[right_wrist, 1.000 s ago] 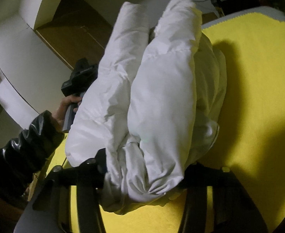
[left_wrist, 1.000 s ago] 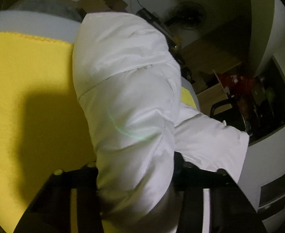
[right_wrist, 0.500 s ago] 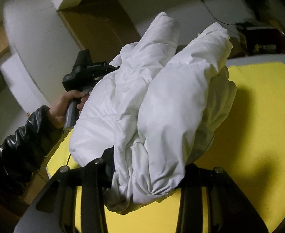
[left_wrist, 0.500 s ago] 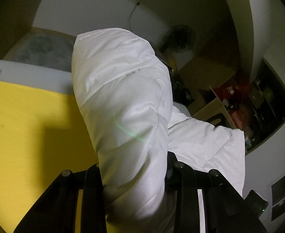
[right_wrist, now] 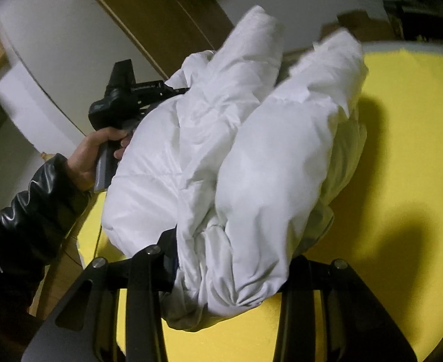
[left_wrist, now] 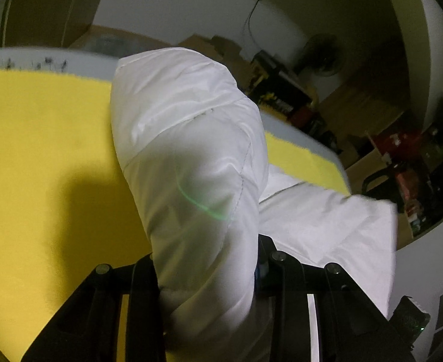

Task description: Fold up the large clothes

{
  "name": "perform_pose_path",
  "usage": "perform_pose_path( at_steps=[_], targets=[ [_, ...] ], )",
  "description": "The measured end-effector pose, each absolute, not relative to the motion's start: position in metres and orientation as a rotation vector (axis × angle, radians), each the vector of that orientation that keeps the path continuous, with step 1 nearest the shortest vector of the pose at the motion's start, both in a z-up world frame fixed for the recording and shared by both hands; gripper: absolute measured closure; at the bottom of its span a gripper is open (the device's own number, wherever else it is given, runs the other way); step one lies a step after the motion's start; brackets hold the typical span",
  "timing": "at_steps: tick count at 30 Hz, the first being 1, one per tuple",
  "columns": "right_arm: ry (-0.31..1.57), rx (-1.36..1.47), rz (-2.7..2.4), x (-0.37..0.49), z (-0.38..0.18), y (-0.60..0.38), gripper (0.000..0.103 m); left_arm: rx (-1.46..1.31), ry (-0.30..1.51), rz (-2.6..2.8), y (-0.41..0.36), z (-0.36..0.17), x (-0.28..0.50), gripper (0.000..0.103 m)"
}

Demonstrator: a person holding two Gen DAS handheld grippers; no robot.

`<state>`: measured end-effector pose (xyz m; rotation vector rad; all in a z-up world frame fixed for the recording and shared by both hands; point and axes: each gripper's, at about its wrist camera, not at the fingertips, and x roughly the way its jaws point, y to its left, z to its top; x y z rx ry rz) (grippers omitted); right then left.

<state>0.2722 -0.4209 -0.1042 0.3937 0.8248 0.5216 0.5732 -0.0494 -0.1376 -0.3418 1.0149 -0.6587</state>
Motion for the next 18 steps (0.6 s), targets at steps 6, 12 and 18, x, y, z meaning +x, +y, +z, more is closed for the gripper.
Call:
perform_pose_path(
  at_steps=[6,12,18],
  targets=[
    [0.878,0.459,0.527,0.278,-0.113,-0.427,0.059,-0.362,1.009,-0.666,-0.053,-0.149,0.579,0.070],
    [0.825,0.378,0.536,0.236,-0.061,-0.428,0.063,-0.343,1.016,-0.694,-0.051,-0.122,0.546,0.070],
    [0.888,0.392,0.491,0.224,-0.084,-0.420,0.054,-0.300,1.038,-0.658,-0.051,-0.149,0.529,0.066]
  ],
)
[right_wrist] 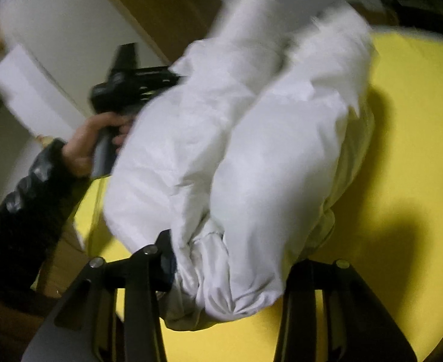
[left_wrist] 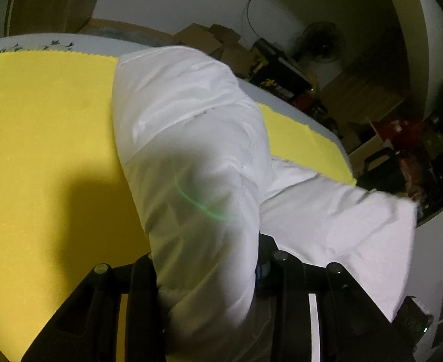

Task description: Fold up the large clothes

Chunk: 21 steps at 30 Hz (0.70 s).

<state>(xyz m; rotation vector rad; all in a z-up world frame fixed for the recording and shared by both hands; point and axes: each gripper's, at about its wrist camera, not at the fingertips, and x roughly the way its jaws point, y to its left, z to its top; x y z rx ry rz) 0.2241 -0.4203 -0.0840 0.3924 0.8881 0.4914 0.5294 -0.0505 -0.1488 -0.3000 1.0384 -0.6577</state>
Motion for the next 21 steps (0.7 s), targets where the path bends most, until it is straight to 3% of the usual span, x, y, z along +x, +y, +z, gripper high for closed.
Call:
perform_pose_path(
  at_steps=[2,3,5,7,9,10,14,17,21],
  targets=[
    [0.908,0.497,0.497,0.229,-0.099,-0.426,0.030,-0.320,1.028,-0.649,-0.046,-0.151,0.530,0.060],
    [0.936,0.537,0.497,0.232,-0.105,-0.427,0.024,-0.336,1.023,-0.635,-0.043,-0.149,0.528,0.059],
    [0.955,0.561,0.485,0.234,-0.101,-0.428,0.019,-0.350,1.041,-0.592,-0.038,-0.143,0.524,0.053],
    [0.908,0.528,0.449,0.226,-0.086,-0.432,0.015,-0.337,1.061,-0.528,-0.032,-0.134,0.515,0.041],
    [0.845,0.458,0.372,0.215,-0.066,-0.436,0.000,-0.285,0.995,-0.438,-0.024,-0.111,0.493,0.032],
    [0.799,0.399,0.297,0.206,-0.050,-0.440,0.000,-0.260,0.901,-0.406,-0.018,-0.088,0.469,0.023],
    [0.616,0.191,0.125,0.169,-0.001,-0.437,0.000,-0.150,0.549,-0.301,-0.007,-0.011,0.368,0.019],
    [0.544,0.066,-0.014,0.144,0.025,-0.418,0.000,-0.082,0.370,-0.127,-0.004,0.022,0.292,0.004],
    [0.541,0.020,-0.120,0.110,0.033,-0.420,0.000,-0.122,0.301,0.061,0.014,0.023,0.208,0.000]
  ],
)
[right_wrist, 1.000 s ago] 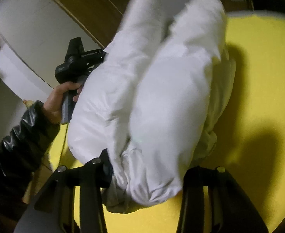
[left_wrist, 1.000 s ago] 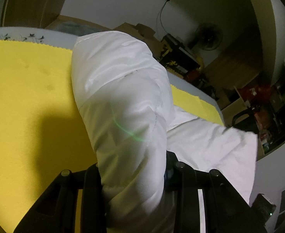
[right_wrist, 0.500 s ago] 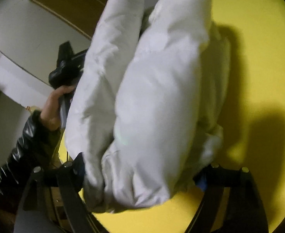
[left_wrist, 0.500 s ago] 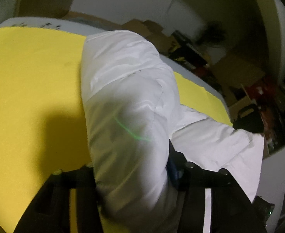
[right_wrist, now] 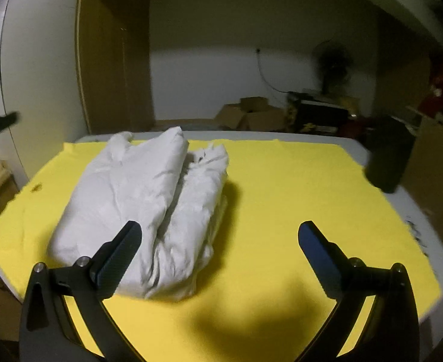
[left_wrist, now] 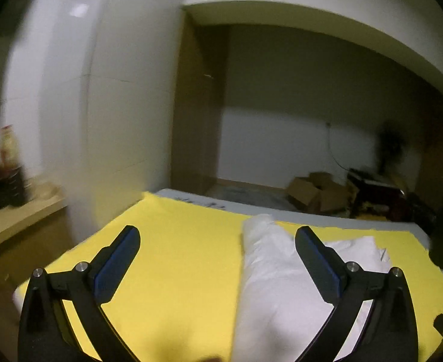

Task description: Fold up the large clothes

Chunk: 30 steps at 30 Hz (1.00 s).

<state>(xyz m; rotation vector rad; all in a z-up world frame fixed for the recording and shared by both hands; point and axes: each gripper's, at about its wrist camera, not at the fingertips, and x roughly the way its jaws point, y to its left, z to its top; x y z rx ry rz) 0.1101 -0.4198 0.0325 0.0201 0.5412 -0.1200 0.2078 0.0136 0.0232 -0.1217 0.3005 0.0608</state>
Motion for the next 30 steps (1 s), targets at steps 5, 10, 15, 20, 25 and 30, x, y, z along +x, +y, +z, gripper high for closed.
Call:
perform_pose_path(
  at_steps=[5,10,15,20,25,30],
  targets=[
    [0.563,0.032,-0.048,0.086,0.030,-0.412,0.000,-0.092,0.452,0.024,0.022,-0.005,0.154,0.000],
    [0.569,-0.038,-0.045,0.049,0.032,-0.388,0.000,-0.051,0.499,0.060,0.014,-0.027,0.102,0.000],
    [0.499,-0.076,-0.035,0.000,0.052,-0.371,0.000,-0.031,0.532,0.060,0.009,-0.021,0.083,0.000],
    [0.458,-0.105,-0.028,-0.019,0.057,-0.360,0.000,-0.034,0.521,0.030,0.005,-0.015,0.071,0.000],
    [0.449,-0.123,-0.004,-0.025,0.058,-0.352,0.000,-0.023,0.536,0.012,-0.005,-0.016,0.066,0.000],
    [0.452,-0.116,-0.005,-0.024,0.056,-0.353,0.000,-0.012,0.552,-0.026,-0.017,-0.023,0.064,0.000]
  ],
)
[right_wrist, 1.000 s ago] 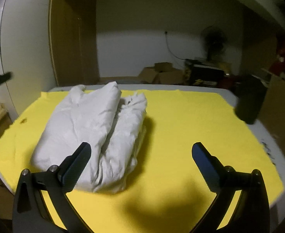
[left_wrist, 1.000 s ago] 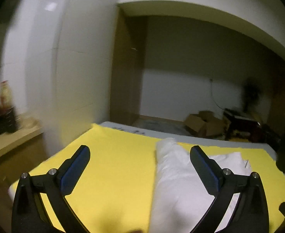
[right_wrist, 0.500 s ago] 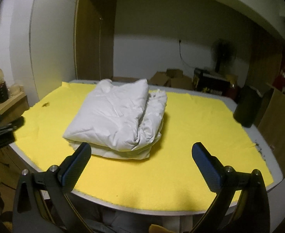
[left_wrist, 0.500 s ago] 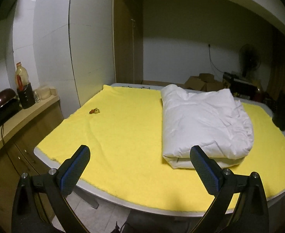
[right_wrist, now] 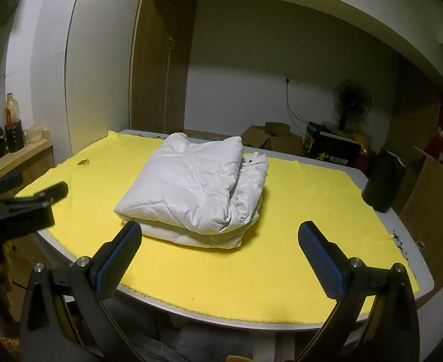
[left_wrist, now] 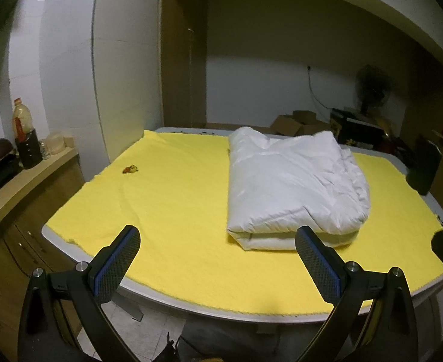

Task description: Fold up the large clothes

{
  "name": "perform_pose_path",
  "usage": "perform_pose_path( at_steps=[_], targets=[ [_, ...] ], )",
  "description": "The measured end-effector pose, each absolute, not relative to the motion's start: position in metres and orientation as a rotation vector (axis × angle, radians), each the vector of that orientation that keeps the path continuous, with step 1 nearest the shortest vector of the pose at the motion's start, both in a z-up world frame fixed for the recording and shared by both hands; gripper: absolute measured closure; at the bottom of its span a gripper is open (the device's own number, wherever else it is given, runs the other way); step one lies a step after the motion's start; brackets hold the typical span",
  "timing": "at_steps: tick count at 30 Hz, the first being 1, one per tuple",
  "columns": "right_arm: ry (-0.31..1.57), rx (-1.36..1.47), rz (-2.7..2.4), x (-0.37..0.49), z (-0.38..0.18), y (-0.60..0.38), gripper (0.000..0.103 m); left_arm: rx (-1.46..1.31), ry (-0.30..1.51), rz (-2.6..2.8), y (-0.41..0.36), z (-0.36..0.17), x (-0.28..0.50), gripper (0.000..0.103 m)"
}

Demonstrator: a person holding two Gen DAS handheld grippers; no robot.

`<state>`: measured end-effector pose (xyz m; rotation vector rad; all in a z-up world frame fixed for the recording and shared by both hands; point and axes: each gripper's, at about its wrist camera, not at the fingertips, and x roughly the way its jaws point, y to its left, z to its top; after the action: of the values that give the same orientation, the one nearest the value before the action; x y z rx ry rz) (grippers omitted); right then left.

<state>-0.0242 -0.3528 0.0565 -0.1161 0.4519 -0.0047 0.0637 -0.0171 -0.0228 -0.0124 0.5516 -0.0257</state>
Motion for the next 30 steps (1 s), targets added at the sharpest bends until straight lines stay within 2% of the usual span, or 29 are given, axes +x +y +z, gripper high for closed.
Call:
perform_pose_path(
  at_steps=[30],
  targets=[
    [0.479,-0.074,0.025,-0.025,0.044,-0.339,0.000,0.050,0.589,-0.070,-0.035,-0.034,0.062,0.000]
  ],
)
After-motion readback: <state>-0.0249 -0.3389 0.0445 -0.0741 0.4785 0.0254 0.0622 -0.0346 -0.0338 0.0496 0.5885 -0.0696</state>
